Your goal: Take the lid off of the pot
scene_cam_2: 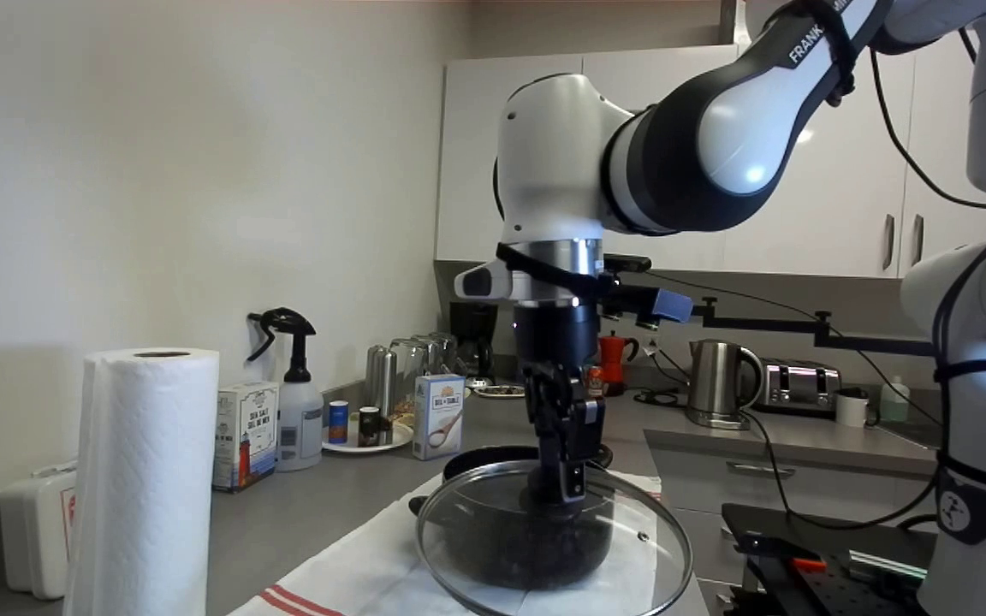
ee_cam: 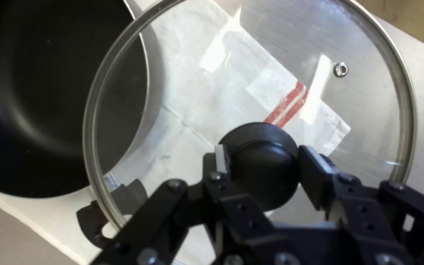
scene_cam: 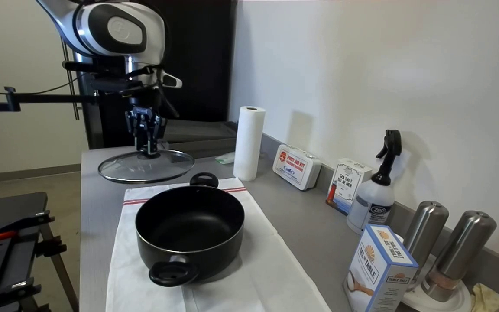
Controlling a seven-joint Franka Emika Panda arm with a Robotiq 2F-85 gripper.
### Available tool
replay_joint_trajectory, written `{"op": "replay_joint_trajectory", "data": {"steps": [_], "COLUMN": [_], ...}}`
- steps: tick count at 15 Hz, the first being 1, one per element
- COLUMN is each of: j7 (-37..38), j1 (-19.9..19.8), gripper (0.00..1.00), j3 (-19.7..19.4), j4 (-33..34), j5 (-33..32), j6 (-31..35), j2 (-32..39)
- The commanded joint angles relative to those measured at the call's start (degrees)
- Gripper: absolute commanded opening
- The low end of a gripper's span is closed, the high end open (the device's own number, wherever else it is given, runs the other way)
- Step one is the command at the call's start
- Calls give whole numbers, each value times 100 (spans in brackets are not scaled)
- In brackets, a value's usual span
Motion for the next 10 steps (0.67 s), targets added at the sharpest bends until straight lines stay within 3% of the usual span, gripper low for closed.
{"op": "replay_joint_trajectory", "data": {"steps": [1, 10], "j7": [96, 18], "j1": [127, 226], "gripper": [24, 24], "j3": [67, 53], "j4": [317, 758], "j5": [-174, -159], "j6": [22, 361], "j2": [363, 1277]}}
